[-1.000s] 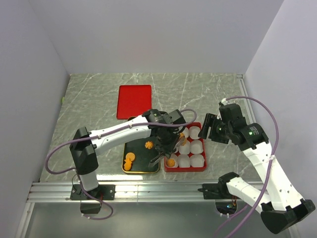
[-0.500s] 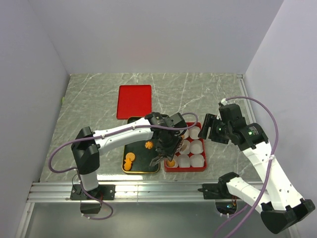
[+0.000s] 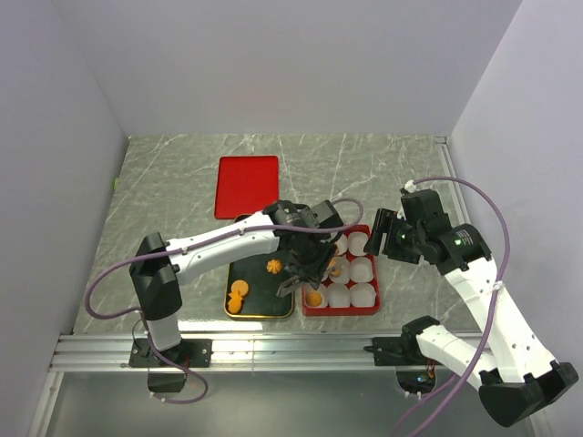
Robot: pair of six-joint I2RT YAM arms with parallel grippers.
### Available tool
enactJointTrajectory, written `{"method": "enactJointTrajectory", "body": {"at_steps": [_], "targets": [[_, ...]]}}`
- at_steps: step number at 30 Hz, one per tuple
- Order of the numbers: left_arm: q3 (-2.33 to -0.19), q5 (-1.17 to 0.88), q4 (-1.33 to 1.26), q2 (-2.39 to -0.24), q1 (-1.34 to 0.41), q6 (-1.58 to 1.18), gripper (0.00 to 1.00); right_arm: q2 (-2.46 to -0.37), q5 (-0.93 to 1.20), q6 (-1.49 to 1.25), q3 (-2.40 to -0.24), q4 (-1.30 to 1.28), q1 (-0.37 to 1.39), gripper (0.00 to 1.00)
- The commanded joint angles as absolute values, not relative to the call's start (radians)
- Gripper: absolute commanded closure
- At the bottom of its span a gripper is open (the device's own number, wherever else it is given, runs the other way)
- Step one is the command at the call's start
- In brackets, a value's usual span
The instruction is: Pack the cookies
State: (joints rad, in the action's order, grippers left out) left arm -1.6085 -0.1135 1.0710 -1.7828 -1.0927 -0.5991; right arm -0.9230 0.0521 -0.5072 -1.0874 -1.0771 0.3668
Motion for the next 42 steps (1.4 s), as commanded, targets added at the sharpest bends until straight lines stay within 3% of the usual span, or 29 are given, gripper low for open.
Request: {"method": "enactJointTrajectory", "body": {"at_steps": [1,5,16,42], "targets": [[-1.692,-0.064,1.115,-1.701,-1.062,-0.612,0.52,-0.925,0.044,-0.499,-1.089,-1.049,0.370,0.25],[-1.654,-0.023,1.166,-1.617,-1.023,-0.623,0.51,-0.930,0.048,-0.499,-1.088,-1.043,0.370,0.25],[-1.303,0.067,1.186,-1.399,-0.943,-0.693,0.47,-0.946,0.072,-0.505,-1.075,-1.032,0.368,0.25],[-1.177,0.044,1.086,-1.477,-0.945,-0.696,0.44,-0.923,0.075,-0.511,-1.065,-1.043,0.370,0.25]]}}
